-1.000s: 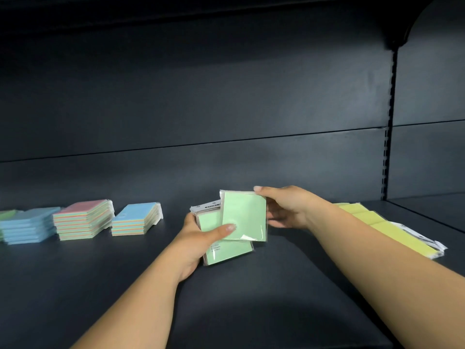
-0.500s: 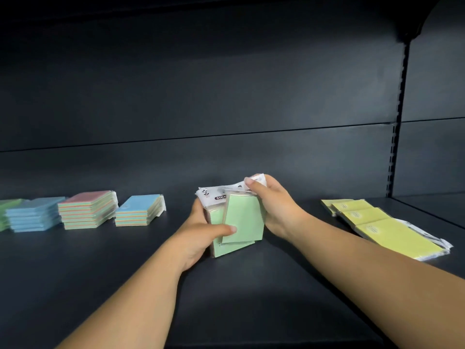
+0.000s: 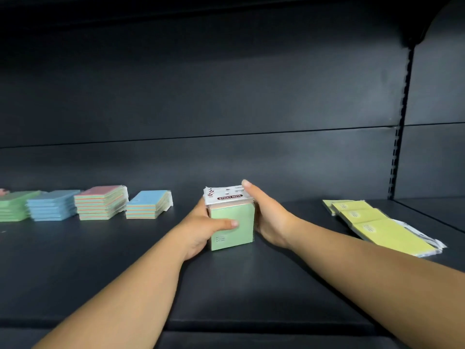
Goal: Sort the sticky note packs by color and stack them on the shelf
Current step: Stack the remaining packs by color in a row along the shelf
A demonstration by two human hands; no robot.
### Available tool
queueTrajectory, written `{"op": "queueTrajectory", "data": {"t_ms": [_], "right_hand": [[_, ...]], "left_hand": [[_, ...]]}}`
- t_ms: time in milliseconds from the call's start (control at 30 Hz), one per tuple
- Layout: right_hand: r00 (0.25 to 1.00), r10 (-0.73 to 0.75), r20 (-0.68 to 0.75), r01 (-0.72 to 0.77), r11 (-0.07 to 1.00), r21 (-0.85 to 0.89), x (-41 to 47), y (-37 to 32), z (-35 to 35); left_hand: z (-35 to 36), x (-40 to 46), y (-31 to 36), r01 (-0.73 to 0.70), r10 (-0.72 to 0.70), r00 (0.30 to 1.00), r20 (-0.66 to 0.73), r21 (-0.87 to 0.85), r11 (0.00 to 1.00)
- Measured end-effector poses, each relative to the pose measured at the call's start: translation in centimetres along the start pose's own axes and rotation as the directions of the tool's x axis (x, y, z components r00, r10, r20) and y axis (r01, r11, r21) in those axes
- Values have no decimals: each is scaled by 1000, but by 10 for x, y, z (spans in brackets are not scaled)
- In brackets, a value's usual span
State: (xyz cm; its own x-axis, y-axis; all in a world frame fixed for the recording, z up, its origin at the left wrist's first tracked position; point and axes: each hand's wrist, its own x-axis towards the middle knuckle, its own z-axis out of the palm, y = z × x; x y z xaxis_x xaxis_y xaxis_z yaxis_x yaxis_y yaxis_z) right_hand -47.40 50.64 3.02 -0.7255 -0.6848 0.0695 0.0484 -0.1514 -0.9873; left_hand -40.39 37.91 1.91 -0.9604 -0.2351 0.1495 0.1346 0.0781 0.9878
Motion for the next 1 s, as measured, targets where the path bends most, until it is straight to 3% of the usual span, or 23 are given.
{"op": "queueTrajectory", "data": {"t_ms": [167,333,567,767,867,1000], "right_hand": [[989,-119,90,118,993,20,-6,-9,-10],[978,-89,189,119,982,-150,-8,11,-16],[980,-97,176,142,953,-266,-3,21,-23],[985,-135,103,165,905,-392,14,22,-21],[989,-141,40,144,888,-436,33,16,-10],[996,0,-87,-31,932,-362,64,6,16]], "left_hand": [[-1,3,14,-67,67,998,16,8,998],[-3,-7,1,0,-2,1000,25,79,997],[-2,-4,-13,36,-21,997,-79,194,980],[-12,15,-17,3,27,995,-101,289,957],[-28,35,-16,40,16,983,-183,298,954],[-60,58,-1,165,-98,966,-240,276,947]]}}
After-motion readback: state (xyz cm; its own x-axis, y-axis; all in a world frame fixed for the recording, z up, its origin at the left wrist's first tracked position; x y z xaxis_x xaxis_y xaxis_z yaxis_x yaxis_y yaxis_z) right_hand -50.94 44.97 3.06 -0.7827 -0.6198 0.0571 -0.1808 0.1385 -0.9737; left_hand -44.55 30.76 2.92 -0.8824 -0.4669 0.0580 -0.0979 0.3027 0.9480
